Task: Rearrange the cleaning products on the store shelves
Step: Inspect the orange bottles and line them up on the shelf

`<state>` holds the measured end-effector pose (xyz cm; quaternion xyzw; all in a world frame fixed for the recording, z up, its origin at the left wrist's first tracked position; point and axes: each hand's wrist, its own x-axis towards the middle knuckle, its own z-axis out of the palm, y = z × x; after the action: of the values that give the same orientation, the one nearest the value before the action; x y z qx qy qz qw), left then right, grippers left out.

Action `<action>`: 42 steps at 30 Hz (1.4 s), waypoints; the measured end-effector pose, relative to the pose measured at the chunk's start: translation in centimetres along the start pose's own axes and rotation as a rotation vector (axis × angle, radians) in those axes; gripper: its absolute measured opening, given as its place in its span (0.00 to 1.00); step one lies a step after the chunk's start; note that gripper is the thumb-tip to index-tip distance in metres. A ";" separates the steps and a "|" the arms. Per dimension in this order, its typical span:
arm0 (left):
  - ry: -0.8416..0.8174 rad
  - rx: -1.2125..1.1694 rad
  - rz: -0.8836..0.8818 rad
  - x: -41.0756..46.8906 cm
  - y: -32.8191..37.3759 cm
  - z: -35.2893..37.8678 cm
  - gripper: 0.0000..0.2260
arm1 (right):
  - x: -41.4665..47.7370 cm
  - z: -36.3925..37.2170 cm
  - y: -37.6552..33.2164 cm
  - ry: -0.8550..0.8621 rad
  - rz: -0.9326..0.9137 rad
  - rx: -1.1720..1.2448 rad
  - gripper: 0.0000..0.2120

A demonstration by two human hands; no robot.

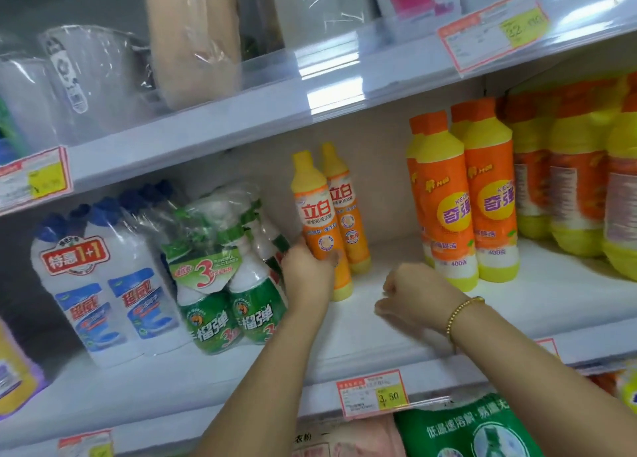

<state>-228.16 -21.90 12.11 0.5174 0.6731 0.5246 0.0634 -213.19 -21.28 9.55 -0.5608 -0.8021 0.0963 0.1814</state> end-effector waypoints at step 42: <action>-0.189 -0.423 0.266 -6.9 1.5 -4.0 0.38 | -4.2 -1.8 -1.3 0.297 -0.150 0.438 0.24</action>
<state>-226.55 -29.83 11.87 0.6233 0.4655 0.6067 0.1634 -212.38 -25.74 10.89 -0.4553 -0.7660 0.1704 0.4206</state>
